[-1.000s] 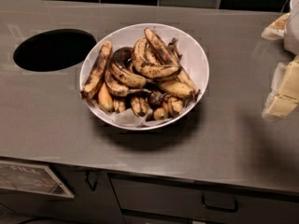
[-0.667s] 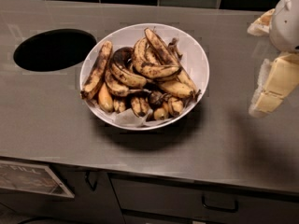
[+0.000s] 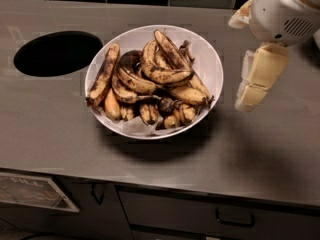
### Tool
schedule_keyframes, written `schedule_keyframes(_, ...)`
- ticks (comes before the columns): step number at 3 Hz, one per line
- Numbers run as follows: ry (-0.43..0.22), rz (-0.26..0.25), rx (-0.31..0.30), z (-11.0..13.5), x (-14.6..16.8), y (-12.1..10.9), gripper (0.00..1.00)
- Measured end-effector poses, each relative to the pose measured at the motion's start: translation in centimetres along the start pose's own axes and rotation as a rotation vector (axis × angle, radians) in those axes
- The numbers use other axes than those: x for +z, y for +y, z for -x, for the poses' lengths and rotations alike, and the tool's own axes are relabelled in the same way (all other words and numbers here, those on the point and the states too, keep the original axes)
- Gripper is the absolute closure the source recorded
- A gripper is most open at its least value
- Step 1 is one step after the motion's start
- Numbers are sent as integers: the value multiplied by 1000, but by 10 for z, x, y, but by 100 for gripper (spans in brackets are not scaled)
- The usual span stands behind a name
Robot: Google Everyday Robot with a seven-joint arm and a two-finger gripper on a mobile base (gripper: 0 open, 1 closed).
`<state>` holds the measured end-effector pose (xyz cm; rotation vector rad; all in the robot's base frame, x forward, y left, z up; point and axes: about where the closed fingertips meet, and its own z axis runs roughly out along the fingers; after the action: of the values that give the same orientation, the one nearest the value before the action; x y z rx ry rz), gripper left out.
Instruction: Pick banana from white bowl
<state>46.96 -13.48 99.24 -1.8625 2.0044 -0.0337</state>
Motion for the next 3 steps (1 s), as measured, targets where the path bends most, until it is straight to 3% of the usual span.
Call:
schedule_keyframes(2, -1, 0, -20, 10, 1, -3, 0)
schedule_keyframes(3, -22, 5, -76, 38, 4, -4, 0)
